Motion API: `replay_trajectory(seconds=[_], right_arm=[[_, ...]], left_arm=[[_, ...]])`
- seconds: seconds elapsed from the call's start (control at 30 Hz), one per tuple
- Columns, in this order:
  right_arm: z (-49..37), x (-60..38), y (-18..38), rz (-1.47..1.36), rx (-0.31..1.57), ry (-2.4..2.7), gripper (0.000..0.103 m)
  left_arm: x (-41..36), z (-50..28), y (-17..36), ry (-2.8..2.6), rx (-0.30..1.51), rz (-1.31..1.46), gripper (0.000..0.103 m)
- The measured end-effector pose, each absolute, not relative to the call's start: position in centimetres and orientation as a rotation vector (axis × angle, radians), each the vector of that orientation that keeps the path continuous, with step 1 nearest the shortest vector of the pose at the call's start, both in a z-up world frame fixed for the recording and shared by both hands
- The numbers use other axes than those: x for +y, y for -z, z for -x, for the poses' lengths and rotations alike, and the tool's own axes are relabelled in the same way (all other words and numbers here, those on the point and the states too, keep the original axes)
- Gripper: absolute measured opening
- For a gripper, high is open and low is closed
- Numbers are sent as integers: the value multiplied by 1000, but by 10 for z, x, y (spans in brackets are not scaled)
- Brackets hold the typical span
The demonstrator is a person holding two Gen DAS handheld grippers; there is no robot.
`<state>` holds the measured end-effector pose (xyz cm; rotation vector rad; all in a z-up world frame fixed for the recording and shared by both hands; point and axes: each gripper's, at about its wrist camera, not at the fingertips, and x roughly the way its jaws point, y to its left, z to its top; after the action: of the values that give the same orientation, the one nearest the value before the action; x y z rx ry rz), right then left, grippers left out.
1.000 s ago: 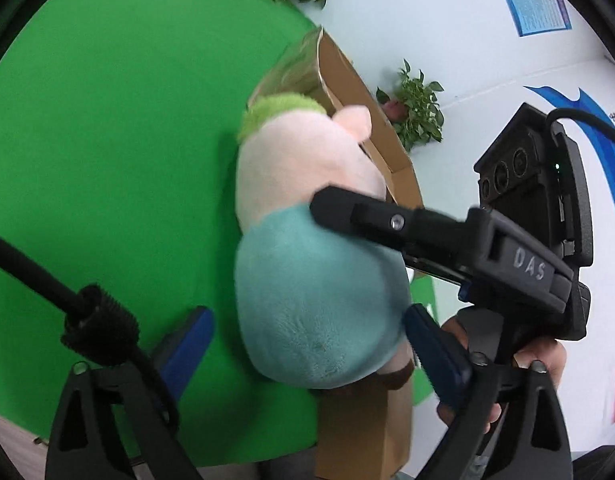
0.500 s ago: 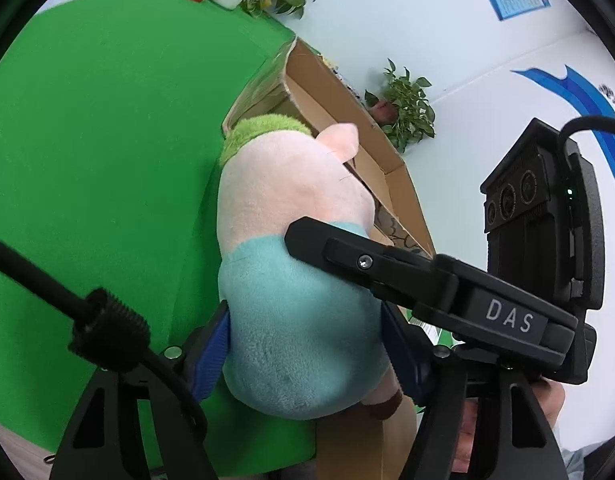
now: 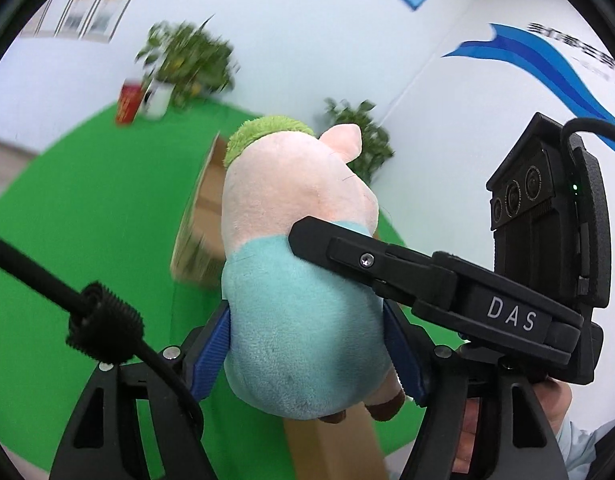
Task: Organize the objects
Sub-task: 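Carry the plush pig with the right gripper over the large cardboard box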
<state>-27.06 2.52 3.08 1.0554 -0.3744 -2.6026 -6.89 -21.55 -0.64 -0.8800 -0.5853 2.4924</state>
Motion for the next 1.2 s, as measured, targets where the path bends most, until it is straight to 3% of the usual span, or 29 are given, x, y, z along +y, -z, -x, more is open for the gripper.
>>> replay_trajectory(seconds=[0.33,0.63,0.83,1.2], right_arm=[[280,52,-115,-699,-345,2761,65],[292,76,-151,-531,-359,2811,65],[303,88,-137,-481,-440,2824,66],[346,98,-97,-536,-555,2784,66]], left_arm=[[-173,161,-160,-2493,-396,679,71],[-152,238,-240,-2501,-270,562,71],[-147,287,-243,-2491,-229,589,71],[-144,344,-158,-2480,-236,704,71]])
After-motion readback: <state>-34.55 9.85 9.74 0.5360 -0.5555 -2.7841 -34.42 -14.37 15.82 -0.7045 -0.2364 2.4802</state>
